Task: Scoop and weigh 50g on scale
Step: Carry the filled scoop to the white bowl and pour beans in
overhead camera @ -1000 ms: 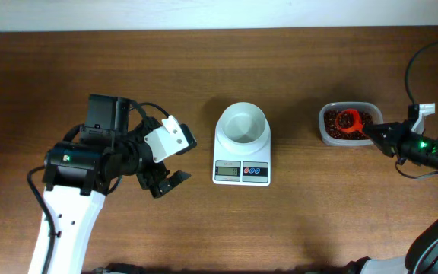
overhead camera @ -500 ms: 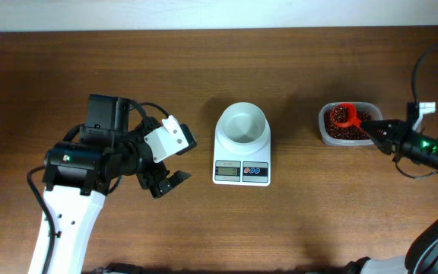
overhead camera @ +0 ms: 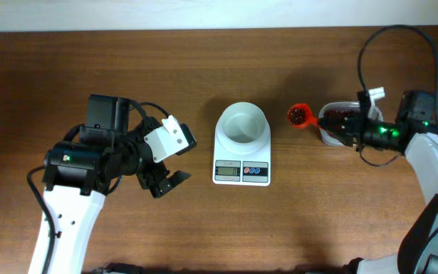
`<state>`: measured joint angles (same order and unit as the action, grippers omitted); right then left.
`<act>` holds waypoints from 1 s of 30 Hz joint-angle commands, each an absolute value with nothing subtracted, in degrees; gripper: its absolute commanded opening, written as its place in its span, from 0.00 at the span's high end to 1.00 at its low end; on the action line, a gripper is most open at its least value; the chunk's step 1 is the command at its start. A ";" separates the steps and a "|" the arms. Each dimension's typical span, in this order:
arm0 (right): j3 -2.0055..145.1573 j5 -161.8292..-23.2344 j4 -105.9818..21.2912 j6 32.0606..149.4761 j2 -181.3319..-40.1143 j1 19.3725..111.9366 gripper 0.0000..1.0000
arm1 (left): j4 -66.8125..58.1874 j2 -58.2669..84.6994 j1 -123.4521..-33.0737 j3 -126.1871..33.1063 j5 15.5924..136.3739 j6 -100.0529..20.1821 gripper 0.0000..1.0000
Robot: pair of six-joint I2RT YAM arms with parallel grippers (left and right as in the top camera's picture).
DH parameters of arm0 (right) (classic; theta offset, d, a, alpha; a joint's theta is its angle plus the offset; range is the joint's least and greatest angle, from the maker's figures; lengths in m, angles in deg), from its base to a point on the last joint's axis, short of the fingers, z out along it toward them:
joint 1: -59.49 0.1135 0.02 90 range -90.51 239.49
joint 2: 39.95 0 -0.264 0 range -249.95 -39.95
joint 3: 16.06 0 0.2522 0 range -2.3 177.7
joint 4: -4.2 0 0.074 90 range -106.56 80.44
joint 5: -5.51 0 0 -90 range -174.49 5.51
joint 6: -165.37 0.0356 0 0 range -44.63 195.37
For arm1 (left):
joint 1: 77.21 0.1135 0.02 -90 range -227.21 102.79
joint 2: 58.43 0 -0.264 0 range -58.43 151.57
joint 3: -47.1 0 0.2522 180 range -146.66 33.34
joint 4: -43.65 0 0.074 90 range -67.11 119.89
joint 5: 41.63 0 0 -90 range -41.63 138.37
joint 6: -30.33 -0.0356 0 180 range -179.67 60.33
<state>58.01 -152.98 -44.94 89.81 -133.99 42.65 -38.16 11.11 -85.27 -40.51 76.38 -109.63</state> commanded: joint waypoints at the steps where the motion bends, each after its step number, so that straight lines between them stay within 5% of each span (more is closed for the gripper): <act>1: 58.10 -154.57 -41.07 95.07 -134.23 46.61 0.96 | -38.16 10.89 -85.03 -41.67 76.38 -109.91 0.01; 14: 58.10 -149.96 -28.46 102.83 -134.23 59.17 0.96 | -38.18 10.89 -85.03 -41.67 76.38 -109.89 0.01; 30: 58.04 -141.24 -23.89 72.93 -134.23 64.14 0.96 | -38.18 10.89 -85.03 -41.67 76.38 -109.91 0.01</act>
